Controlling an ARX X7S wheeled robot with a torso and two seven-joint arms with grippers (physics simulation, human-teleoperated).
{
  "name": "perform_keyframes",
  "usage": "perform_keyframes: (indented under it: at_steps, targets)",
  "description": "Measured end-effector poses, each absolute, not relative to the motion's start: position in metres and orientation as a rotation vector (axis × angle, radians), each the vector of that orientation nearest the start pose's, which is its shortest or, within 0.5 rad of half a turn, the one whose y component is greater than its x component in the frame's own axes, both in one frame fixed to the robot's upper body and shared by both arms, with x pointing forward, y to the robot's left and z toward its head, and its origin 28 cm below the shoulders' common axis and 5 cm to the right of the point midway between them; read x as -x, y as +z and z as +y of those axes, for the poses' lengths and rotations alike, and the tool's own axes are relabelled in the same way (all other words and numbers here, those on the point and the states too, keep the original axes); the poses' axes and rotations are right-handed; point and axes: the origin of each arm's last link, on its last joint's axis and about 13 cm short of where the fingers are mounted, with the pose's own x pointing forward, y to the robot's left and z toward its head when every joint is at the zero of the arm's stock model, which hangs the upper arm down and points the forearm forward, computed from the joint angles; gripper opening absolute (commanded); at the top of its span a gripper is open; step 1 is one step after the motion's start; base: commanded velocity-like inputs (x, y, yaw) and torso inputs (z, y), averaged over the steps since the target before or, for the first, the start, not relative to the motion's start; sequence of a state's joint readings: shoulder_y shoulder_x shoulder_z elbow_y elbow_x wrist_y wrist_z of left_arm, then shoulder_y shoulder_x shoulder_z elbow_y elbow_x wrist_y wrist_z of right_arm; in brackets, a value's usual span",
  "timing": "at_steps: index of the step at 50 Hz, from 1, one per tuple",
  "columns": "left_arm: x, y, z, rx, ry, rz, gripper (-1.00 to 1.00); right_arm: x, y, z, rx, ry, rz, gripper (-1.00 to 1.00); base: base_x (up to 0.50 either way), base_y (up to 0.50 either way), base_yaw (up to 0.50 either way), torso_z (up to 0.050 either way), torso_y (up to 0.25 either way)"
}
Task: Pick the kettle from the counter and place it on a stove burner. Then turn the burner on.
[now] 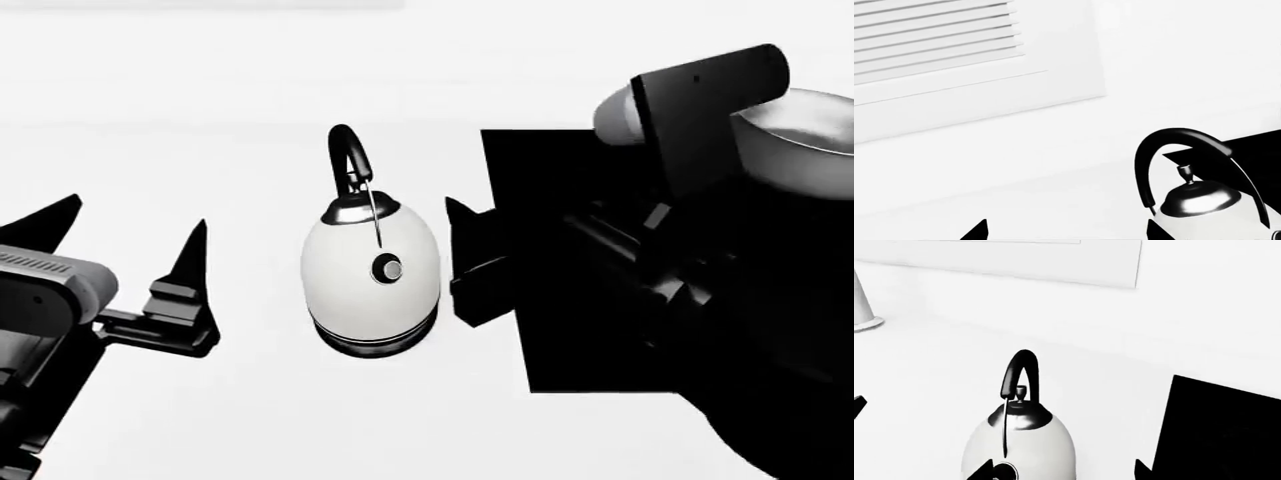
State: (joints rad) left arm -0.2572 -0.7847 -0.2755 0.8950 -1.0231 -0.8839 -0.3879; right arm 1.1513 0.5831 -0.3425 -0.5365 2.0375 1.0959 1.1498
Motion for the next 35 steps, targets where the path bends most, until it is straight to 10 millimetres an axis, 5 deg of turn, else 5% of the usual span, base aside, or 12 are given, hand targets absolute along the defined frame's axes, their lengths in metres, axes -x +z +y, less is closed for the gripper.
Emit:
perform_keyframes:
  at_steps: [17,35]
  targets:
    - [-0.174,0.217,0.288,-0.168,-0.105,-0.166,1.0,-0.226,0.334,-0.06,0.107,0.587,0.175,1.0,0.0,0.0,0.0,0.0,0.0]
    - [-0.175,0.213,0.288,-0.164,-0.106,-0.158,1.0,-0.263,0.343,-0.038,0.091,0.621,0.191,1.0,0.0,0.0,0.0,0.0,0.0]
